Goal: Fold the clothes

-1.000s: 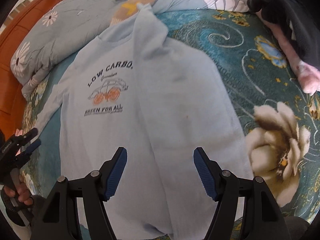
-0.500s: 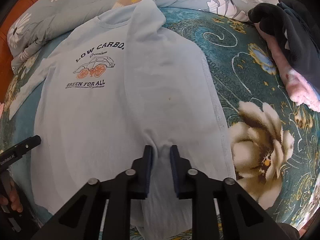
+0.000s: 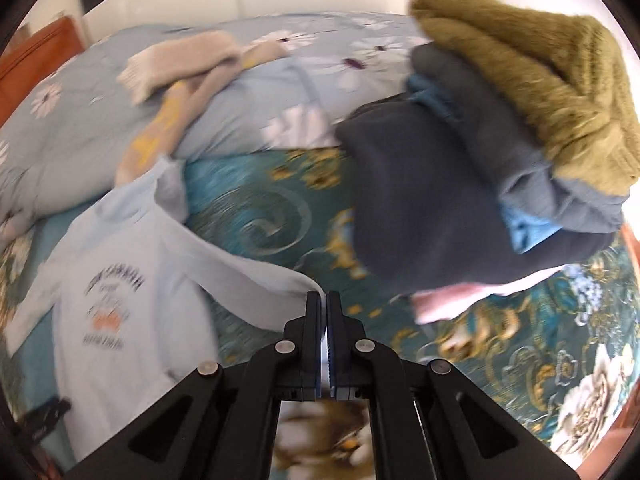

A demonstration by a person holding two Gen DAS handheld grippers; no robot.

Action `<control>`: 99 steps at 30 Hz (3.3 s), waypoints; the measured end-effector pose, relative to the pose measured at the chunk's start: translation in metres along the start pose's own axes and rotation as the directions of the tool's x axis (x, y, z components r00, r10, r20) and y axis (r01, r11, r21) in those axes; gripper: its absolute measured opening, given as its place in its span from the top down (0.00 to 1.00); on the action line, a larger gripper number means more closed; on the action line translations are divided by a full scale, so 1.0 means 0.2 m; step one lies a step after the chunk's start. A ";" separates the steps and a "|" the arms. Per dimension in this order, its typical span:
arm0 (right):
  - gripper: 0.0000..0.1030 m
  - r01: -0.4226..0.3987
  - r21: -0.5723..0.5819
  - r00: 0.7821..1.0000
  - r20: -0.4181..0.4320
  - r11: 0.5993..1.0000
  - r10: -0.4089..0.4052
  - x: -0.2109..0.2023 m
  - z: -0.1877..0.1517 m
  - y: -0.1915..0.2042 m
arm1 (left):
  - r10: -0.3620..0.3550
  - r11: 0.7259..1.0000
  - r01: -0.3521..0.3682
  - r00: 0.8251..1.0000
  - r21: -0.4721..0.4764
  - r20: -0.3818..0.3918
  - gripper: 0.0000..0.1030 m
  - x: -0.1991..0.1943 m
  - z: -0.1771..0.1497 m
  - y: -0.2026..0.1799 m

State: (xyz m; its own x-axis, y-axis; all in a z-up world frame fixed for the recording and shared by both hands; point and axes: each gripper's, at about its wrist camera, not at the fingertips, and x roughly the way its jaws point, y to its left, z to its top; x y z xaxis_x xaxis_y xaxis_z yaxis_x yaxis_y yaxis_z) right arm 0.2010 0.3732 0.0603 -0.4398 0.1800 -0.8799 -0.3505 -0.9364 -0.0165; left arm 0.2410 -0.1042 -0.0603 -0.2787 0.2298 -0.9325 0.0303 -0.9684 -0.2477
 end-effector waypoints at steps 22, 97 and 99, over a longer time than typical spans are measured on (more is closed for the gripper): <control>0.48 -0.411 0.079 0.889 -0.183 0.908 0.419 0.12 -0.36 0.27 | -0.009 0.996 0.008 1.000 -0.090 -0.003 0.37 -0.16 -0.18 0.05; 0.96 -0.507 0.219 0.735 -0.396 0.834 0.551 0.10 -0.85 0.21 | -0.120 0.932 0.130 0.992 -0.337 0.050 0.98 -0.35 -0.37 0.28; 0.97 -0.510 0.188 0.724 -0.433 0.839 0.537 0.08 -0.90 0.27 | -0.102 0.927 0.108 0.994 -0.359 0.037 0.98 -0.39 -0.38 0.33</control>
State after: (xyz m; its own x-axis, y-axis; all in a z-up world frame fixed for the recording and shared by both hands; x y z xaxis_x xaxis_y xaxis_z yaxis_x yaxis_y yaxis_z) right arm 0.3244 0.2717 -0.0401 -0.1485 -0.5031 -0.8514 -0.2250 -0.8212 0.5245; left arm 0.3381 -0.1788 -0.0248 -0.3157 0.3236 -0.8920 0.3427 -0.8377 -0.4252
